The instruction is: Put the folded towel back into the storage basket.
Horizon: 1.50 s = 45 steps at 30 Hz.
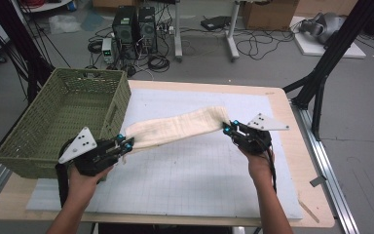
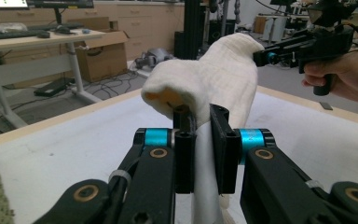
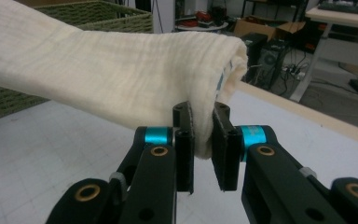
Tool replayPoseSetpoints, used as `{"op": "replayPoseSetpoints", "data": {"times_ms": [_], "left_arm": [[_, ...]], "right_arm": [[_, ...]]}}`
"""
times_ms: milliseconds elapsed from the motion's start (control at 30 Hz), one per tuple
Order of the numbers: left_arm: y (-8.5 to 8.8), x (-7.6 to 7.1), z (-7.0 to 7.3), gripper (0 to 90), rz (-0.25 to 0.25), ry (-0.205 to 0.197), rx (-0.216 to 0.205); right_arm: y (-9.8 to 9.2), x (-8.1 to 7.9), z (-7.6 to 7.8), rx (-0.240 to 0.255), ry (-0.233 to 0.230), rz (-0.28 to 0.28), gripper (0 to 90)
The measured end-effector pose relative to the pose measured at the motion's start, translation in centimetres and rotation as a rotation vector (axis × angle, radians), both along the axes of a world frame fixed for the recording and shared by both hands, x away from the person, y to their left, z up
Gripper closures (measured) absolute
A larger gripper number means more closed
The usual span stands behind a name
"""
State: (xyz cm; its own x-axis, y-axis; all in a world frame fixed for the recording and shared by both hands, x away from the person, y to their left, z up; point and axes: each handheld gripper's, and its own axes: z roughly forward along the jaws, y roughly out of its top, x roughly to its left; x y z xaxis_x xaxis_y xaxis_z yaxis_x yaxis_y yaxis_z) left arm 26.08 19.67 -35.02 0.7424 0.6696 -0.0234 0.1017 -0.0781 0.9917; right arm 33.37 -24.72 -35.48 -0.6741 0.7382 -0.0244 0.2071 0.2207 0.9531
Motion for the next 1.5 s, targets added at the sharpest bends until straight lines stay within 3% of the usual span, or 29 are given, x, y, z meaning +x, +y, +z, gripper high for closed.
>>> {"op": "replayPoseSetpoints", "data": {"times_ms": [400, 700, 1200, 1500], "left_arm": [[1.9, -1.0, 0.9, 81.4, 0.046, -0.029, -0.023], [3.4, -1.8, 1.5, 81.4, 0.092, -0.057, -0.024], [7.2, -3.1, 2.1, 81.5, 0.193, -0.072, -0.067], [8.8, -3.5, 2.0, 81.5, 0.245, -0.068, -0.068]], "right_arm": [[3.9, 3.8, 3.3, -0.052, -0.017, 0.031, 80.8], [7.6, 6.5, 4.8, -0.08, -0.019, 0.056, 80.7], [15.1, 10.2, 7.6, -0.111, -0.046, 0.115, 80.8], [19.8, 12.5, 8.6, -0.109, -0.051, 0.136, 80.8]]}}
